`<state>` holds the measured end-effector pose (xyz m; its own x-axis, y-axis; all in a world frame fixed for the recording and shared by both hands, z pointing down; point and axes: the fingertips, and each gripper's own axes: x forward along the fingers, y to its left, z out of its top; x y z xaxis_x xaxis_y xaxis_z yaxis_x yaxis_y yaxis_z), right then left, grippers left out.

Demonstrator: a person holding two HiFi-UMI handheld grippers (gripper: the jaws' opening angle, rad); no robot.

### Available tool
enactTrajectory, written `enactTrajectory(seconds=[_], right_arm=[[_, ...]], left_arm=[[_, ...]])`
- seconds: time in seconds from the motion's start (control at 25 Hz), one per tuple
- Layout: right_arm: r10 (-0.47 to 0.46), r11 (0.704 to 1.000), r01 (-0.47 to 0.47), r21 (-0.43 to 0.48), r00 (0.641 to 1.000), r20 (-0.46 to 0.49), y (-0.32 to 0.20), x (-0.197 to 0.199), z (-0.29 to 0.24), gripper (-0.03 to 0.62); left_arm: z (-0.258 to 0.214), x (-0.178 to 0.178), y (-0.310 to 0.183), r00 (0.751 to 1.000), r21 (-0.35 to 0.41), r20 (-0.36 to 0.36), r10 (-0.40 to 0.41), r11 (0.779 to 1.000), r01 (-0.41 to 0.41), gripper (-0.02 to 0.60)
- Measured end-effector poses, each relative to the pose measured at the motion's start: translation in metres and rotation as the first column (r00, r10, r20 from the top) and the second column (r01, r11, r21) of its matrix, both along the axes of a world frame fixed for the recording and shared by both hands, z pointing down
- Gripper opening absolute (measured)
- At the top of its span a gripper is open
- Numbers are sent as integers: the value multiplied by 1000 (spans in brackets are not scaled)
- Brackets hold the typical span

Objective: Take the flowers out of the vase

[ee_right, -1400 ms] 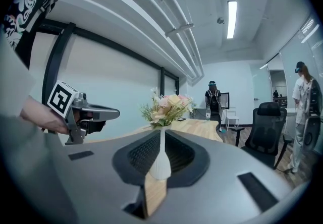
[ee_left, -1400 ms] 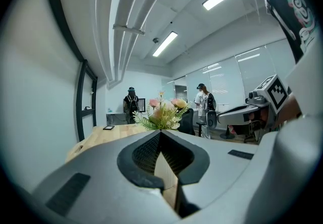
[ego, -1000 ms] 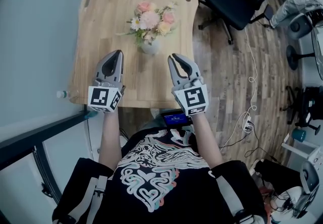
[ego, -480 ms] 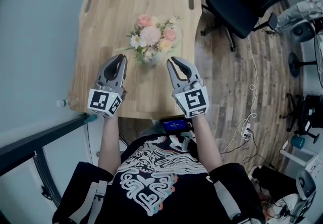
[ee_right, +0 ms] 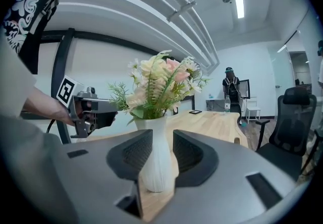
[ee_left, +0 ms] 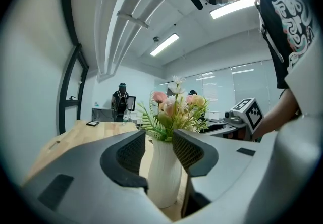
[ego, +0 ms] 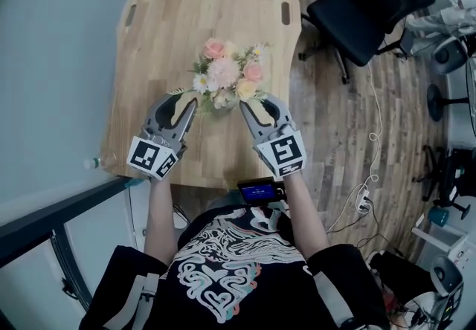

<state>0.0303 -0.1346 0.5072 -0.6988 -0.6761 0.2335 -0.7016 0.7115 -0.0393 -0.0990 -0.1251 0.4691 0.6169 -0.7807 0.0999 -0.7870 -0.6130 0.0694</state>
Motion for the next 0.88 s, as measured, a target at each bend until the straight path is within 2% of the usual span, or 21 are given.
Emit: enactTrajectory(seconds=[0.04,0.08,0.16,0.28,0.4,0.52,0.56,0.88], right_arm=[[-6,1000,6,1,1000,-2,-3,-2,1,98],[-15,1000,15,-1,1000,-3,-6,-4,2,127],[-33,999,33,-11,999,-6,-11,-9,7,142],[-68,998,67,-15,998,-21,-13,-15,14,204],[-118,993,118,-13,991,-63,-14,-24,23,269],[-176,984,174,-27,978,-112,-17,-34,34,281],[-192,981,190,-31,974,-122,-18,-38,36,310],[-242,970,241,-24,959,-149,-30,-59,39,310]], left_arm=[[0,0,-2,1000,0,-2,9,1000,-9,165],[-1,1,-4,1000,2,0,21,1000,-21,177],[-2,4,-6,998,9,20,56,998,-56,213],[-1,13,-5,993,13,39,113,993,-114,287],[-2,20,-4,986,11,42,160,987,-160,333],[-3,24,-5,981,16,49,187,982,-188,339],[-4,24,-6,980,19,52,191,981,-193,339],[-1,36,-13,969,36,54,242,969,-244,339]])
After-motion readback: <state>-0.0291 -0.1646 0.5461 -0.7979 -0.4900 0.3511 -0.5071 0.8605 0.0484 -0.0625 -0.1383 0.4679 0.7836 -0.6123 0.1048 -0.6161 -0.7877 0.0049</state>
